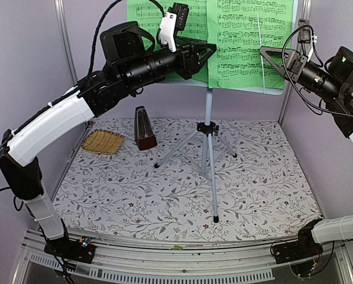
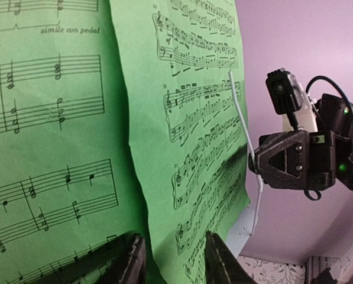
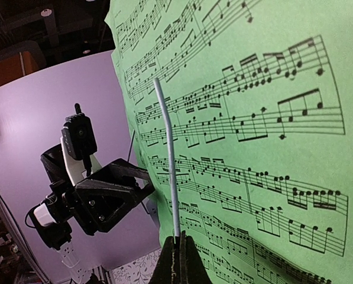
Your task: Set up the instrument practice props
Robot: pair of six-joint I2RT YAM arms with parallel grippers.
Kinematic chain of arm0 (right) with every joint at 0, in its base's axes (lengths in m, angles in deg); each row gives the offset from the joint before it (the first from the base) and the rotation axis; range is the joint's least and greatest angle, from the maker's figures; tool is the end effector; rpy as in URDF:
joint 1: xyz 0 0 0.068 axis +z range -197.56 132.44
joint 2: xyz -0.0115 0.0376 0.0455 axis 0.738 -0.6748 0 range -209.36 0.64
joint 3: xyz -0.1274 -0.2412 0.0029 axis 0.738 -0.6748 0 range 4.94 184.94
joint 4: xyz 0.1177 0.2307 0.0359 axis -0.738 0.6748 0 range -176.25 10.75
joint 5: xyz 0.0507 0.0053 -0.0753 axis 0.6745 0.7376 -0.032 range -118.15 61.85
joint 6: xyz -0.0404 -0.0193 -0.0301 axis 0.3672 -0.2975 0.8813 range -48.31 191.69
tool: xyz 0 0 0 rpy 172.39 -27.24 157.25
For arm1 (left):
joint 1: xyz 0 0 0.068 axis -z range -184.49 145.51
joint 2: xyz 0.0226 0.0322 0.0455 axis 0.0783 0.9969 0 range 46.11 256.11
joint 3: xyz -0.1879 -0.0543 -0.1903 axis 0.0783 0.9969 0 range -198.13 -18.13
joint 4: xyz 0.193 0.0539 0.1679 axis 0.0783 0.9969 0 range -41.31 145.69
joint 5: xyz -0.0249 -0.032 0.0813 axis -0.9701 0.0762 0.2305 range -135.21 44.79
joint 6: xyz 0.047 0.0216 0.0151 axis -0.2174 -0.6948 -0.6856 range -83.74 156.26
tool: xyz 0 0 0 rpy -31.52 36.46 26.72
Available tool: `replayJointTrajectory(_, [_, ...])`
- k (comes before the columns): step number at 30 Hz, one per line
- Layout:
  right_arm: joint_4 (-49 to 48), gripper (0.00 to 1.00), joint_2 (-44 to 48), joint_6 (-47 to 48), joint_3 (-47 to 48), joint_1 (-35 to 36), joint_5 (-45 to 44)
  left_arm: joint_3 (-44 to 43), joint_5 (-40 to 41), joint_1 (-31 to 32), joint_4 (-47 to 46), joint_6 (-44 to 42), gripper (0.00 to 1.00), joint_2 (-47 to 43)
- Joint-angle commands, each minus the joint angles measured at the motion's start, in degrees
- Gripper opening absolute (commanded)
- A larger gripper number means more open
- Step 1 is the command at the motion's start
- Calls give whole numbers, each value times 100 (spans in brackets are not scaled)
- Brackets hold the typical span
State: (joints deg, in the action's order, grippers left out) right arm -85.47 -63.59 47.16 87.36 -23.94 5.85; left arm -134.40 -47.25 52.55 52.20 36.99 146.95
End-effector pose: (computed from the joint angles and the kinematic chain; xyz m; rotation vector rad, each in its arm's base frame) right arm 0.1918 0.1057 0.5157 -0.5286 1.2991 1.0807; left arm 0.2149 -0.3338 0.5185 0.6960 1.2343 -0.8661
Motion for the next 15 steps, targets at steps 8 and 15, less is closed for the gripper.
replayJointTrajectory(8, [-5, 0, 51, -43, -119, 12, 70, 25, 63, -52, -136, 61, 26, -132])
replayJointTrajectory(15, [-13, 0, 42, -51, -112, 12, 90, 191, 280, -48, -124, 124, 31, -216])
